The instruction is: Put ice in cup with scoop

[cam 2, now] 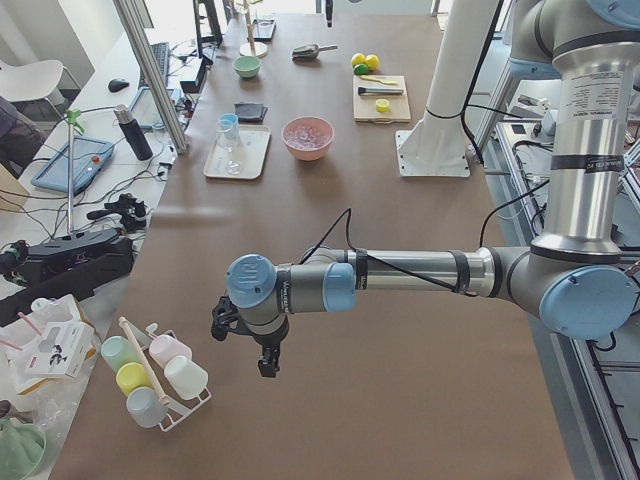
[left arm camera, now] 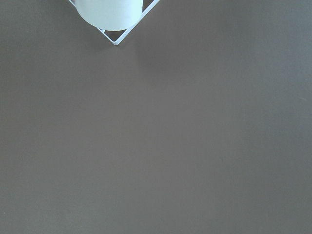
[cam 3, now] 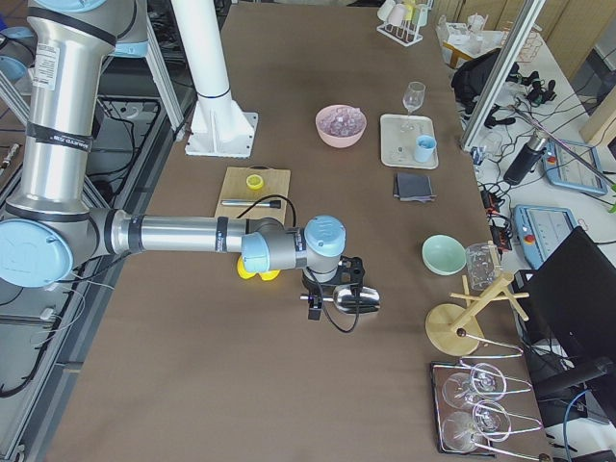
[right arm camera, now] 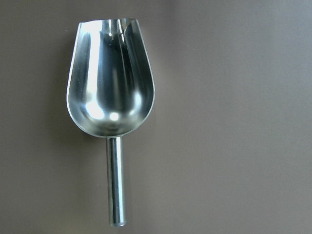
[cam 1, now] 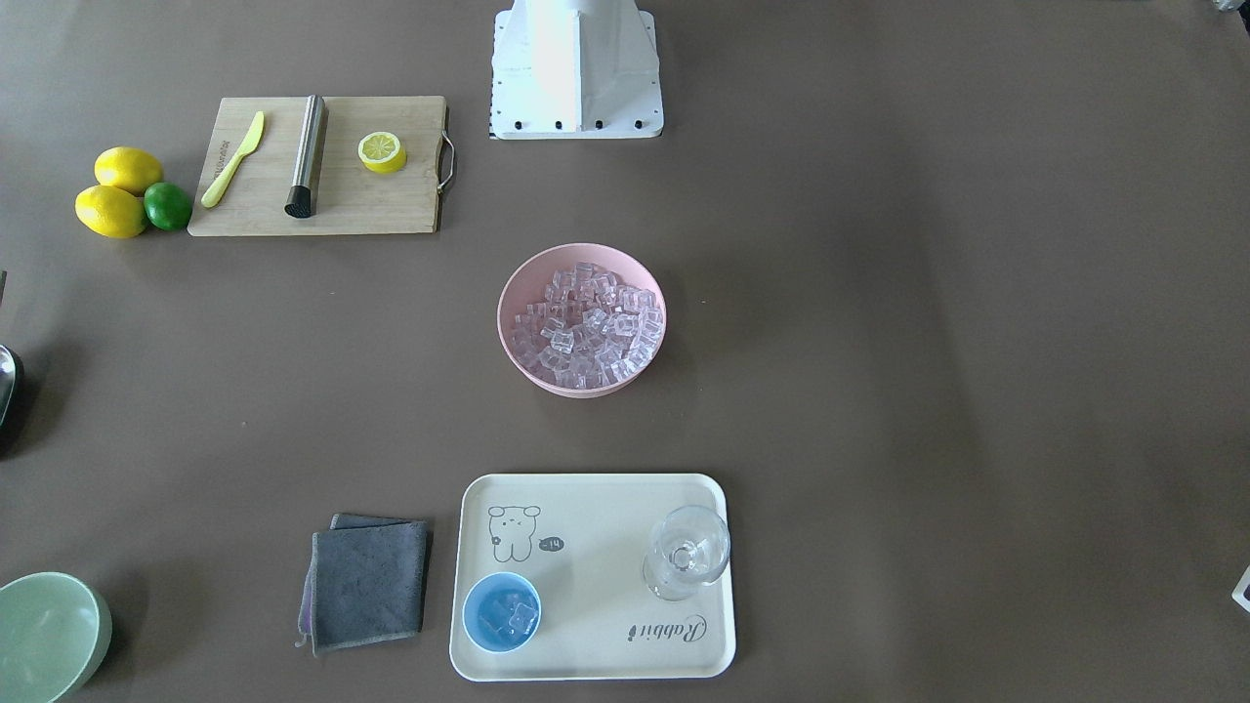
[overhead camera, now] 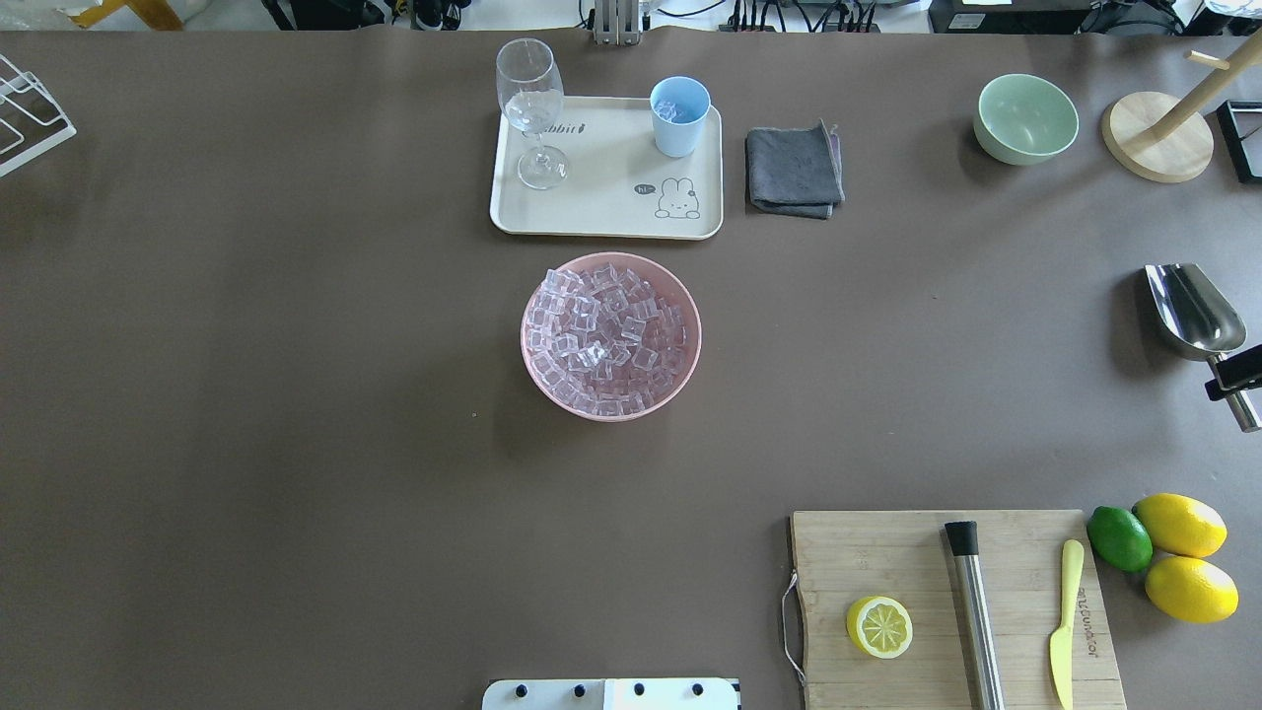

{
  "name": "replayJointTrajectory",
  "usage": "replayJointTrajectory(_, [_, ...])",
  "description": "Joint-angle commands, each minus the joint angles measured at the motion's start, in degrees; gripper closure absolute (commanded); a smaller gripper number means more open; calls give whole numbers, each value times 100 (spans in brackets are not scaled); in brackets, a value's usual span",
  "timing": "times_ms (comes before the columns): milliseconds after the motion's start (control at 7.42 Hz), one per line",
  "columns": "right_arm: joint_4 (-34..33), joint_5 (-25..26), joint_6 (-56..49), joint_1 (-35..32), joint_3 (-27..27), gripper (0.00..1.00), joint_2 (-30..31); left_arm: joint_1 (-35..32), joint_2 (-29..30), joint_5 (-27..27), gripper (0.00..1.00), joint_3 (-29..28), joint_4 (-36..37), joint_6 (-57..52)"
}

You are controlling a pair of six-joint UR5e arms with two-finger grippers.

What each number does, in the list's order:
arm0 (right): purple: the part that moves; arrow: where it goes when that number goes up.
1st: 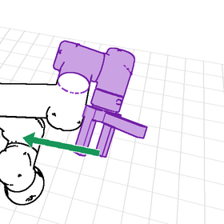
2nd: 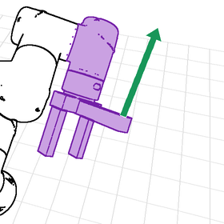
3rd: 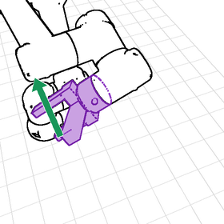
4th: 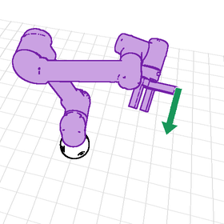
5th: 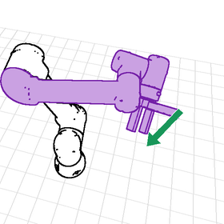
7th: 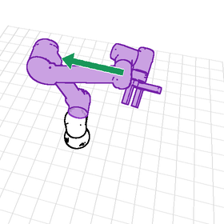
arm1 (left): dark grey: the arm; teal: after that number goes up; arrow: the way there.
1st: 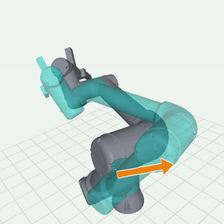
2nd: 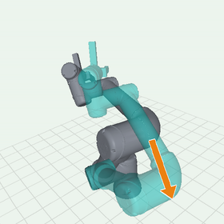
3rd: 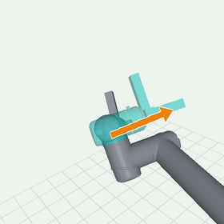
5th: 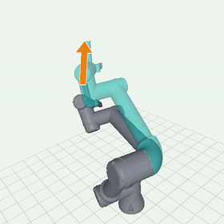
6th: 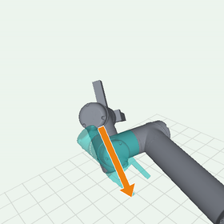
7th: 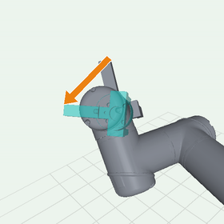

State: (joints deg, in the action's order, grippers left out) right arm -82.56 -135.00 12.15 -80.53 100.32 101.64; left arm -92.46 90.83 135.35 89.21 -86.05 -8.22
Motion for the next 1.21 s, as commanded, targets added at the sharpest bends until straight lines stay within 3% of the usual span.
replayJointTrajectory(0, [-611, -158, -652, -734, 49, 0, 119, 0, 5, -9, 1, 0, 0, 4])
replayJointTrajectory(1078, [-587, -131, -661, -850, 40, 0, 146, 9, 5, -8, 1, 9, 0, 4])
